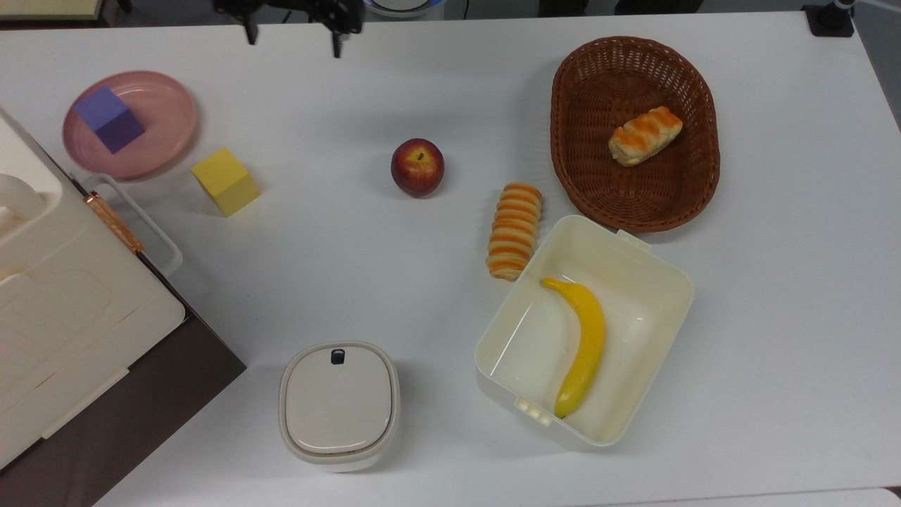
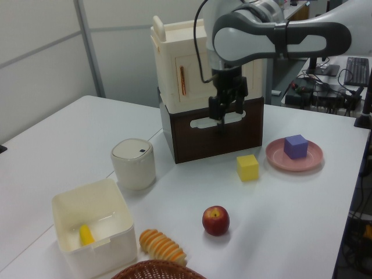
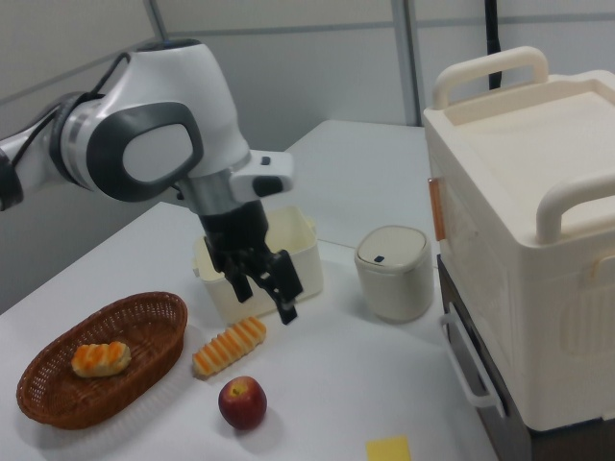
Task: Put the purple cube on the table
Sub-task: 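Move the open gripper over the purple cube on the pink plate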
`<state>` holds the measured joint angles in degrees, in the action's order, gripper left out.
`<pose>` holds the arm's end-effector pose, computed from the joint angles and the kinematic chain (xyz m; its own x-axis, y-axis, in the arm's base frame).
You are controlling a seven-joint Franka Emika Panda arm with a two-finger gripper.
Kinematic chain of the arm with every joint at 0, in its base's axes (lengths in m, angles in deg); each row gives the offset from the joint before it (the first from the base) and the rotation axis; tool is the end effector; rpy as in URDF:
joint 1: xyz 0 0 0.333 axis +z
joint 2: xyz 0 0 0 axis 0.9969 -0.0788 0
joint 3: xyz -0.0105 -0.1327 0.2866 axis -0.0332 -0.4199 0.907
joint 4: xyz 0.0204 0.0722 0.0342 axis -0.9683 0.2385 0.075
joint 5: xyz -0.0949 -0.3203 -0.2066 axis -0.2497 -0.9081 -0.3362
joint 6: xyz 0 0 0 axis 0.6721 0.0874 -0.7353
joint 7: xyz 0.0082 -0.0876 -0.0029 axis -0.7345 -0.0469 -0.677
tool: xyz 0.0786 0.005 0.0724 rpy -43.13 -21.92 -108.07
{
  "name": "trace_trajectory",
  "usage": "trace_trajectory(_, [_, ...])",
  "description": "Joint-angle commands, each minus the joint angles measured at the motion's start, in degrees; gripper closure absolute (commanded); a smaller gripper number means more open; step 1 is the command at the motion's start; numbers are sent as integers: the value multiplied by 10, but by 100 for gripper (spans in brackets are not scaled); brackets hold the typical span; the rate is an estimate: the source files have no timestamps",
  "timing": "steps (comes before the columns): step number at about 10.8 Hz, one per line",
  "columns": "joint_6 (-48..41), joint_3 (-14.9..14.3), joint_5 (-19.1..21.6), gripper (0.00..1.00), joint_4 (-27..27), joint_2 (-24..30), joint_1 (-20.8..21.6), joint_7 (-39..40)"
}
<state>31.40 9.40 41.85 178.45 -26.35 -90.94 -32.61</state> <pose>0.5630 -0.0708 0.5903 0.9953 -0.0963 -0.0065 -0.0954 -0.9918 0.0855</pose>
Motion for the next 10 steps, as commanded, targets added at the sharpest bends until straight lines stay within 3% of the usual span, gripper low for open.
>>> trace_trajectory(1, [-5,1,7,0,15,19,-74,105])
trace_trajectory(3, [10,1,4,0,24,10,-130,183])
trace_trajectory(6, [105,1,3,0,86,-4,-204,321])
trace_trajectory(10, [151,0,1,0,89,-68,-271,518])
